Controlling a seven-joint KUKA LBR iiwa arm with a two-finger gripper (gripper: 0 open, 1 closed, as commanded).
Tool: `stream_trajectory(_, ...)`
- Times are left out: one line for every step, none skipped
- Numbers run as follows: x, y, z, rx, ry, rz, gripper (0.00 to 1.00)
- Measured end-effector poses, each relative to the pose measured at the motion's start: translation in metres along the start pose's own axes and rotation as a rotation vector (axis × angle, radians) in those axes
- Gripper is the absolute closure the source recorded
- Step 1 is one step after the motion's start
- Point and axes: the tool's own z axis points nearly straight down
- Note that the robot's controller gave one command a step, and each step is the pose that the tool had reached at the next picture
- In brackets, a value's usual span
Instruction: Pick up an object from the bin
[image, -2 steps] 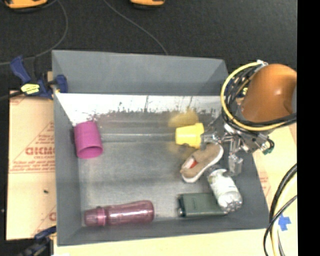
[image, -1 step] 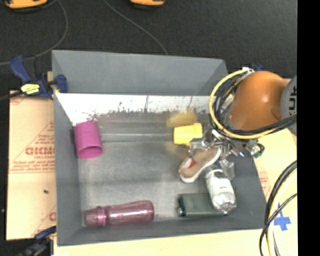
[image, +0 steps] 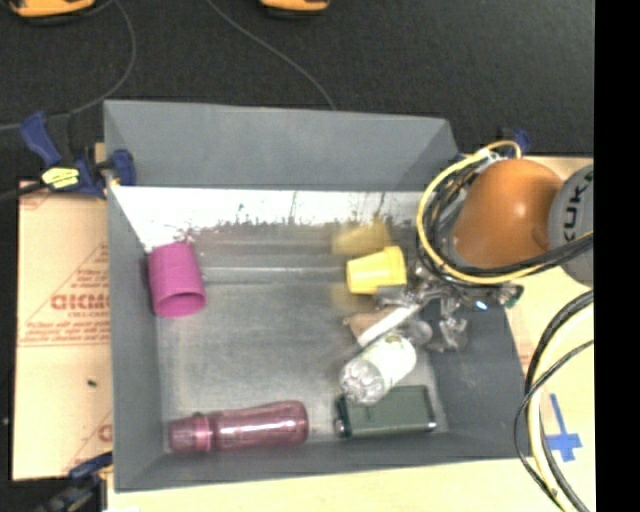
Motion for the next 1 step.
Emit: stream_trajectory(-0.0093, -0.0007, -0.0062, -0.005, 0.016, -0.045, 1.0)
